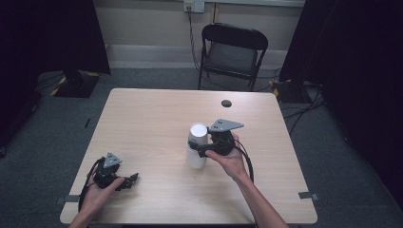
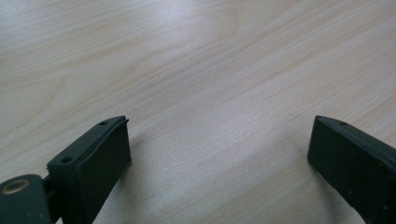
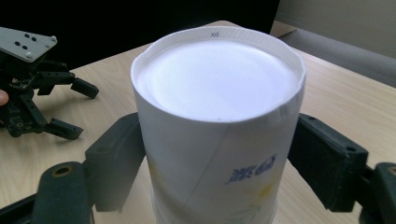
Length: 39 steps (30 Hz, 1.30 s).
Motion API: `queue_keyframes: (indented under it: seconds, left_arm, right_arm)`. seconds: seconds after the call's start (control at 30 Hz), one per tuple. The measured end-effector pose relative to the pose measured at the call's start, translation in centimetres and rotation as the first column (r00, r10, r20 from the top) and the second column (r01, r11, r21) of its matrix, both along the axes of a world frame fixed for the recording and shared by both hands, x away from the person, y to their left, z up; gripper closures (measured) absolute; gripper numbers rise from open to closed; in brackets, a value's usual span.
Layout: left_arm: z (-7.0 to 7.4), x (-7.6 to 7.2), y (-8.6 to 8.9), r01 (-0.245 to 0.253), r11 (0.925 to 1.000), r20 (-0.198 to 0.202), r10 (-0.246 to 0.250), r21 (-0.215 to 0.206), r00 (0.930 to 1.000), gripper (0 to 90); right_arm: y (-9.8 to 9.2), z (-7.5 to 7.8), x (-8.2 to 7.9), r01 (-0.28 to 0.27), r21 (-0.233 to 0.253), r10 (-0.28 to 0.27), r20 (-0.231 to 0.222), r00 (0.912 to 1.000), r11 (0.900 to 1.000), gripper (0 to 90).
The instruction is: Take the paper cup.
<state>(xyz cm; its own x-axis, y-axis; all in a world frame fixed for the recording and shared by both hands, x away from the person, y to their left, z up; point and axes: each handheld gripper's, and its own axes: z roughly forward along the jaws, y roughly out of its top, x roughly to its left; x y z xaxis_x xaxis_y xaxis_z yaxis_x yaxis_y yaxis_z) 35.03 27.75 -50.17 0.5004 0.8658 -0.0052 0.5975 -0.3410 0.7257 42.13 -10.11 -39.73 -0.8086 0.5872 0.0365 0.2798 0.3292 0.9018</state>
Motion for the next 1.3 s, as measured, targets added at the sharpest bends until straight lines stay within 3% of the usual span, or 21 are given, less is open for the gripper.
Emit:
queue_keyframes:
  seconds: [0.33, 0.7, 1.1, 1.3]
  left_arm:
    - [0.00, 0.00, 0.00, 0.000, 1.0000, 0.000, 0.000, 0.000, 1.0000, 5.5]
    - [0.00, 0.01, 0.00, 0.001, 1.0000, 0.000, -0.001, 0.000, 1.0000, 5.5]
    - [-0.02, 0.03, -0.02, 0.000, 1.0000, -0.001, 0.000, -0.004, 1.0000, 5.2]
    - [-0.01, 0.03, -0.03, 0.000, 1.0000, -0.001, 0.000, -0.003, 1.0000, 5.2]
  right_arm:
    - [0.20, -0.18, 0.13, 0.000, 0.003, 0.000, -0.007, 1.0000, 1.000, 27.8]
    - [0.21, -0.01, 0.16, 0.002, 0.003, -0.002, -0.011, 0.9999, 1.000, 28.9]
    - [-0.04, 0.76, 0.04, 0.008, 0.040, -0.008, 0.002, 1.0000, 0.999, 28.9]
    - [-0.02, 0.63, -0.02, 0.010, 0.029, -0.010, 0.003, 0.9999, 1.000, 28.2]
